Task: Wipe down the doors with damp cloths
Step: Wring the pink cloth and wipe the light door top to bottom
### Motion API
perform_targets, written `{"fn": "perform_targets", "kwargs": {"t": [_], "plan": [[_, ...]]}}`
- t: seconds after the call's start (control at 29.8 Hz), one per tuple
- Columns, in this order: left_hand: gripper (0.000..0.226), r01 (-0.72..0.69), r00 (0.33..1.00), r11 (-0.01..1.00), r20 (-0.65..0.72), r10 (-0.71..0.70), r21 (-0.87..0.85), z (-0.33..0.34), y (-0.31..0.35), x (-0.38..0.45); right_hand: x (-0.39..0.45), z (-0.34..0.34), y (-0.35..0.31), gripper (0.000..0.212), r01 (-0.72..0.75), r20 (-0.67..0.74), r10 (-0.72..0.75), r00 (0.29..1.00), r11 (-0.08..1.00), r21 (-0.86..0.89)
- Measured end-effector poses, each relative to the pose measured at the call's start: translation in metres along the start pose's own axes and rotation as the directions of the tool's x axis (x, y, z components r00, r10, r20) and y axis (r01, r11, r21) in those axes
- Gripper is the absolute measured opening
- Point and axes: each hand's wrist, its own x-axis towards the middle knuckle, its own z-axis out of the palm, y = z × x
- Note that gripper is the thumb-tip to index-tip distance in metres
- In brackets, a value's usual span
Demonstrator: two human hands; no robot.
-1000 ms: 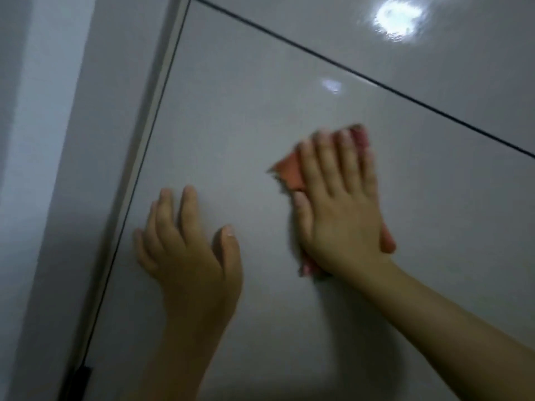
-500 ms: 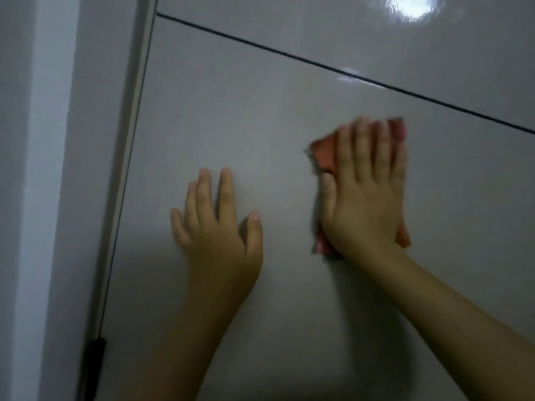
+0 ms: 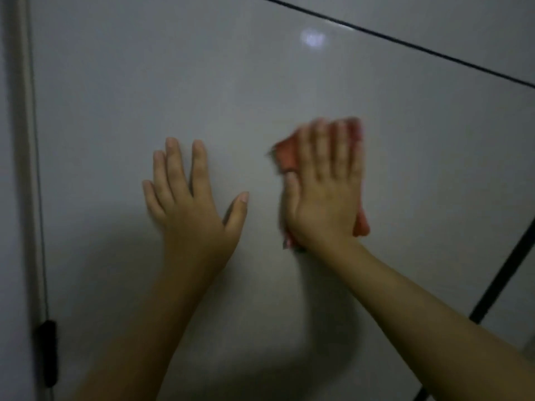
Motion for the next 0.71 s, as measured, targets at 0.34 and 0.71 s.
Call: {"fn": "perform_targets", "kwargs": {"t": [0.34, 0.71], "plan": [[0.087, 0.044, 0.997, 0.998, -0.062, -0.047, -0.051, 0.008, 0.006, 0.001, 0.0, -0.02, 0.096, 0.06, -0.293, -0.087, 0.287, 0.954, 0.954, -0.06], [0.084, 0.043, 0.993, 0.997, -0.111, -0.05, -0.061, 0.007, 0.02, -0.002, -0.026, -0.027, 0.119, 0.055, 0.216, 0.115, -0.205, 0.972, 0.972, -0.093]]}}
